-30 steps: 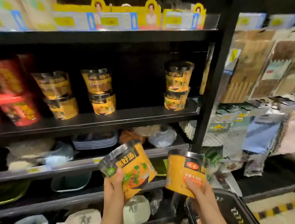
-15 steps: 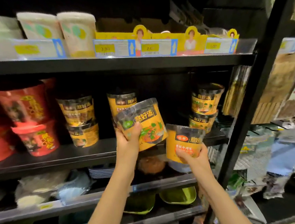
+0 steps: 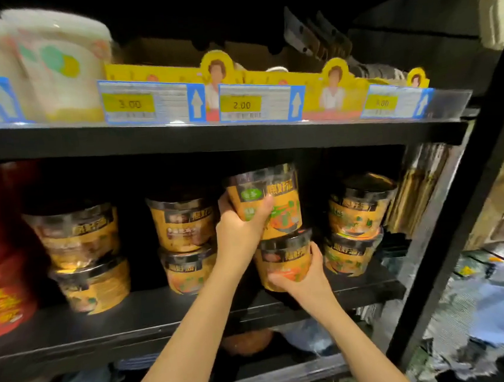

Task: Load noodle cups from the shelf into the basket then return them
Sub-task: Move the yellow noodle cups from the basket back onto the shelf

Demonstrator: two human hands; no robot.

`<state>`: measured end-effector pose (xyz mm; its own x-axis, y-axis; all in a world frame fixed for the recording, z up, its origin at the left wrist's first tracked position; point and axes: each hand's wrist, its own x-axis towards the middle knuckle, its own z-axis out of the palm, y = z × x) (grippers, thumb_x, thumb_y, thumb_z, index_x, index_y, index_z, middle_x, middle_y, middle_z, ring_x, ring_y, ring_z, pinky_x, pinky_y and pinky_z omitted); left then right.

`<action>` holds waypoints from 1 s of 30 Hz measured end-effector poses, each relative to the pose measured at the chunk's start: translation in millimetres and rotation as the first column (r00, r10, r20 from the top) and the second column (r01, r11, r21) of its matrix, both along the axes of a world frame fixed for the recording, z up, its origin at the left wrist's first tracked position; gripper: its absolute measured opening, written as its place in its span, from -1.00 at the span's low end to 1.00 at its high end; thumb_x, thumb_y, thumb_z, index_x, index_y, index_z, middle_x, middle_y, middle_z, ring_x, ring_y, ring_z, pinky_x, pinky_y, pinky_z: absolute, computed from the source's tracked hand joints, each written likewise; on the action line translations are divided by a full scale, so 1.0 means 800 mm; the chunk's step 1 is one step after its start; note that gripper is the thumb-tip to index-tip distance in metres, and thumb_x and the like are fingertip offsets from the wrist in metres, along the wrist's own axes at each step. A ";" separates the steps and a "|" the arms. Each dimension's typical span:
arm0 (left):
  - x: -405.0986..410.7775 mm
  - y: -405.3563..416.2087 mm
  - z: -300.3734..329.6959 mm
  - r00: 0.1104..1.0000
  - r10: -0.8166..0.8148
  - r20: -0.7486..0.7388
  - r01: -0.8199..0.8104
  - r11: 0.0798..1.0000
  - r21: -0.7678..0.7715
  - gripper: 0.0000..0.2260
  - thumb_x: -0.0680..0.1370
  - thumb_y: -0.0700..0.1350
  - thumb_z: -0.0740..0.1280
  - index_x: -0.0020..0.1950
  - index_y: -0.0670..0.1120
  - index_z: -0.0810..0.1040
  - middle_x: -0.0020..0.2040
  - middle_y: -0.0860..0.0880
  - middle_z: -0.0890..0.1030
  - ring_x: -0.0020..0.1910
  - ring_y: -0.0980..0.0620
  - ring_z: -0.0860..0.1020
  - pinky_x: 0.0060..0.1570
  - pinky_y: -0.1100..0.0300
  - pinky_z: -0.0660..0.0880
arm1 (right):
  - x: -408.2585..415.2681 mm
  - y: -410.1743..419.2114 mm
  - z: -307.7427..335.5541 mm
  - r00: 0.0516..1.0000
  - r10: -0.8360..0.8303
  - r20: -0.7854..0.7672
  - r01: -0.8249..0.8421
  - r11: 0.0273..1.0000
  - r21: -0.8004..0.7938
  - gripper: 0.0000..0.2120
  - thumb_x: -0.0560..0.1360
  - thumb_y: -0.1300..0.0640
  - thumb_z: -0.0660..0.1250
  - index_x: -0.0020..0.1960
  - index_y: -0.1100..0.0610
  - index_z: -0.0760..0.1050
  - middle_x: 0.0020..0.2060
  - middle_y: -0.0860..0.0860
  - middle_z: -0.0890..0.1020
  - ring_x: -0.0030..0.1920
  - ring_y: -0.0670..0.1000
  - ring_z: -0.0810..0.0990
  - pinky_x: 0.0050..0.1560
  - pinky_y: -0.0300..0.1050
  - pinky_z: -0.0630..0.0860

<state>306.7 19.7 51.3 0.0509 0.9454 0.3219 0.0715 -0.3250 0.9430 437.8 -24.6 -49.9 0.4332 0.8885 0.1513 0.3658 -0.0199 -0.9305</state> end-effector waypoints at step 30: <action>0.036 0.045 -0.052 0.983 -0.040 -0.177 0.052 0.997 0.064 -0.17 0.38 0.03 0.46 0.50 -0.01 0.03 0.39 -0.06 0.37 0.34 -0.03 0.38 0.19 0.21 0.33 | 0.012 0.028 0.007 0.952 0.121 0.280 -0.049 0.966 -0.253 -0.26 0.27 -0.23 0.48 0.24 0.09 0.23 0.22 0.01 0.51 0.23 0.08 0.50 0.16 0.00 0.47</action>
